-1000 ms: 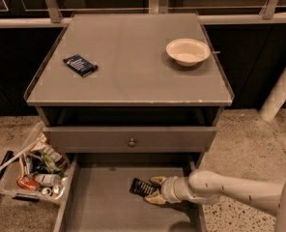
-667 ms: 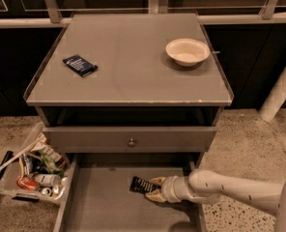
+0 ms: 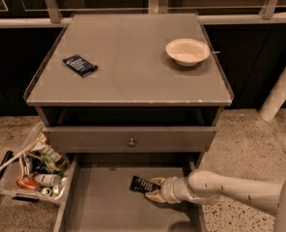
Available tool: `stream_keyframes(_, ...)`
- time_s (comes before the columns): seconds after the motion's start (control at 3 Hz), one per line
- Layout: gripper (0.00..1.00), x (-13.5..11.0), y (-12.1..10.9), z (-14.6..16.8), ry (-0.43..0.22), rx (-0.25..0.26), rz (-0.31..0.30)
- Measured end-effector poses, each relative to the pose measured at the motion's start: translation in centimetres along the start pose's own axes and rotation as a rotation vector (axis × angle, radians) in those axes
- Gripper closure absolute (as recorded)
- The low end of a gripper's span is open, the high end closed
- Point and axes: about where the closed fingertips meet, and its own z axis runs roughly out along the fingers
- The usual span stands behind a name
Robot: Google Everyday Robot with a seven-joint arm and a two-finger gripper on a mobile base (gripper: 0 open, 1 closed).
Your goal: Pick rxbar chocolate from middle drawer and place on counter
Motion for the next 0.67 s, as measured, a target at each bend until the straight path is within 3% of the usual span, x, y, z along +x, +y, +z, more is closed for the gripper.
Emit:
stream_keyframes(0.33,1.00,-0.2,0.0,-0.2,0.000,0.000,0.000)
stream_keyframes(0.67,1.00,-2.8,1.0,-2.8,-0.039,-0.026,-0.069)
